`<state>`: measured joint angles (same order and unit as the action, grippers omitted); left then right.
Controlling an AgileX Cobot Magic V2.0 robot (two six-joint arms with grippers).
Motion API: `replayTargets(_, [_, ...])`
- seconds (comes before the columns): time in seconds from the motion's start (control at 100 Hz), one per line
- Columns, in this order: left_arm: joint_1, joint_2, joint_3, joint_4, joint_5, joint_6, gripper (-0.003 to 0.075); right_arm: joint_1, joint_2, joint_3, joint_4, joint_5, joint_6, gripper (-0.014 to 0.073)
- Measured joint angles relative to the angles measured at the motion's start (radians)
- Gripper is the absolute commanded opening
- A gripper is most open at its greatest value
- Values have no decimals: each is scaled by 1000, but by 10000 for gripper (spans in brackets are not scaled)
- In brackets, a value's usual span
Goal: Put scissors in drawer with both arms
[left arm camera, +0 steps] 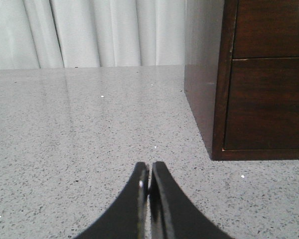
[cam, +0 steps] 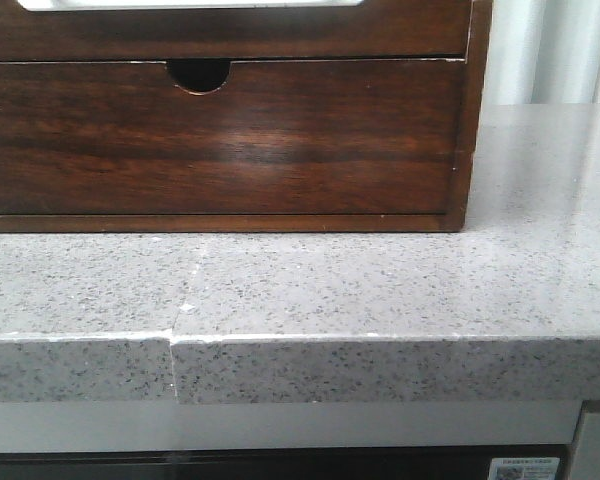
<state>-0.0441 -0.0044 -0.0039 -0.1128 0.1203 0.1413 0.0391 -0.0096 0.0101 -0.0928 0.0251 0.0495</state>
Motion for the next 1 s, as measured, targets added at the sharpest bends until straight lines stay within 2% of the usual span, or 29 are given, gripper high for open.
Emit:
replayTargets(0.84, [0, 0, 0, 0, -6, 0, -20, 0, 0, 0, 0, -14, 0, -69])
replayTargets(1.0, [0, 0, -3, -36, -74, 0, -20, 0, 0, -6, 78, -6, 0, -69])
